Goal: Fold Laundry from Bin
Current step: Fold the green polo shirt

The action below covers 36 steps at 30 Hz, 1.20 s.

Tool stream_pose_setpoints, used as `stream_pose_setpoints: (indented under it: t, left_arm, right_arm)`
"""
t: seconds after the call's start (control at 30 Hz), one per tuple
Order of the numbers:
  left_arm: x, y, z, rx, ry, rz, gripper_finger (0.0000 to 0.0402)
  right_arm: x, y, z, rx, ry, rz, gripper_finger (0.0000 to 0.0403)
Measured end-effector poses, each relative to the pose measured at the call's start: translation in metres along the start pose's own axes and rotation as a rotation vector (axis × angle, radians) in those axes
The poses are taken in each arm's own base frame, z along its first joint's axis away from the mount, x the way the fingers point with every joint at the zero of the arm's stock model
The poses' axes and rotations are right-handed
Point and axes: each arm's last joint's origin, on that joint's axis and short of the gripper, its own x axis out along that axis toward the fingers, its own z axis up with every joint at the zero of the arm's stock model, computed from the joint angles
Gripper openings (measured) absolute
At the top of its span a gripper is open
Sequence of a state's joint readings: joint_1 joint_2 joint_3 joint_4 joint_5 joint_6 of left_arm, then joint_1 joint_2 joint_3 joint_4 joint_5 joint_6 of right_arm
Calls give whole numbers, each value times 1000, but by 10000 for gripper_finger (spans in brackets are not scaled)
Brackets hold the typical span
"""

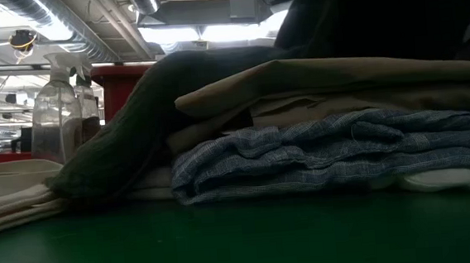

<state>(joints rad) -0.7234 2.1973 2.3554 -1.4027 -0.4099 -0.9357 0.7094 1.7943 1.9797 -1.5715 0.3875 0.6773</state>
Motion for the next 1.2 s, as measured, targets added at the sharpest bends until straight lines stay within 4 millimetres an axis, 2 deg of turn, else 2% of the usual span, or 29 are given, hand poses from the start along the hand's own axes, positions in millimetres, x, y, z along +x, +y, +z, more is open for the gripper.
stream_pose_setpoints:
  t: [0.23, 0.47, 0.67, 0.9, 1.07, 1.2]
  left_arm:
    - [46, -15, -12, 31, 92, 59, 176]
    - [91, -20, -34, -73, 151, 246, 177]
    - [114, -22, -51, -78, 189, 363, 172]
    - [133, -18, -48, -123, 121, 433, 172]
    - [158, -16, -54, -114, 152, 483, 172]
    - [176, -5, -64, -141, 234, 545, 172]
  right_arm:
    - [0, 0, 0, -4, 9, 11, 4]
    - [0, 0, 0, -5, 10, 11, 4]
    - [0, 1, 0, -5, 10, 11, 3]
    - [1, 1, 0, -7, 10, 11, 2]
    - [-1, 4, -2, -17, 15, 23, 3]
    - [-1, 4, -3, -19, 26, 38, 4]
